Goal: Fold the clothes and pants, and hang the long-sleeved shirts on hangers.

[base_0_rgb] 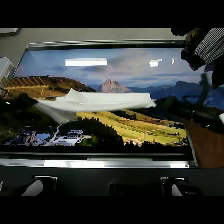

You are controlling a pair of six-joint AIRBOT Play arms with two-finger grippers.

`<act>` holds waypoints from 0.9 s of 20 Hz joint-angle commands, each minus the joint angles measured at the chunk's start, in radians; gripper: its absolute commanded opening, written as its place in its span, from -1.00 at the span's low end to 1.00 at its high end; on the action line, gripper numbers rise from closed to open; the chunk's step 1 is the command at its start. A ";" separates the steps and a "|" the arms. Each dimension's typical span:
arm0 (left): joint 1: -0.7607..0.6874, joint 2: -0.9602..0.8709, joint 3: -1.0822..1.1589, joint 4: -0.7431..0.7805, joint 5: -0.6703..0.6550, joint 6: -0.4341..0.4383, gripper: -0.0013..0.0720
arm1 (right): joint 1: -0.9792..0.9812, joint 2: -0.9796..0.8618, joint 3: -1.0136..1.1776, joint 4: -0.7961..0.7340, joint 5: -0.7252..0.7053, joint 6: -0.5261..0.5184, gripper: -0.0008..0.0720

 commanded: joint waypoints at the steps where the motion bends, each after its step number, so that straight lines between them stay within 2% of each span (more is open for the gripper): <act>1: 0.001 0.154 0.277 0.061 -0.101 -0.153 -0.92 | 0.001 0.034 0.322 -0.094 0.092 0.071 -0.90; 4: 0.001 0.288 0.499 0.204 -0.135 -0.337 -0.91 | 0.001 0.139 0.560 -0.245 0.100 0.161 -0.90; 8: 0.001 0.415 0.641 0.357 -0.135 -0.463 -0.92 | 0.001 0.246 0.737 -0.505 0.098 0.309 -0.90; 11: 0.001 0.463 0.643 0.409 -0.135 -0.470 -0.92 | 0.001 0.257 0.767 -0.546 0.096 0.381 -0.90; 15: 0.001 0.428 0.640 0.412 -0.148 -0.463 -0.92 | 0.001 0.193 0.767 -0.546 0.106 0.402 -0.90; 18: -0.001 0.312 0.638 0.382 -0.219 -0.381 -0.91 | 0.001 0.062 0.765 -0.547 0.189 0.401 -0.90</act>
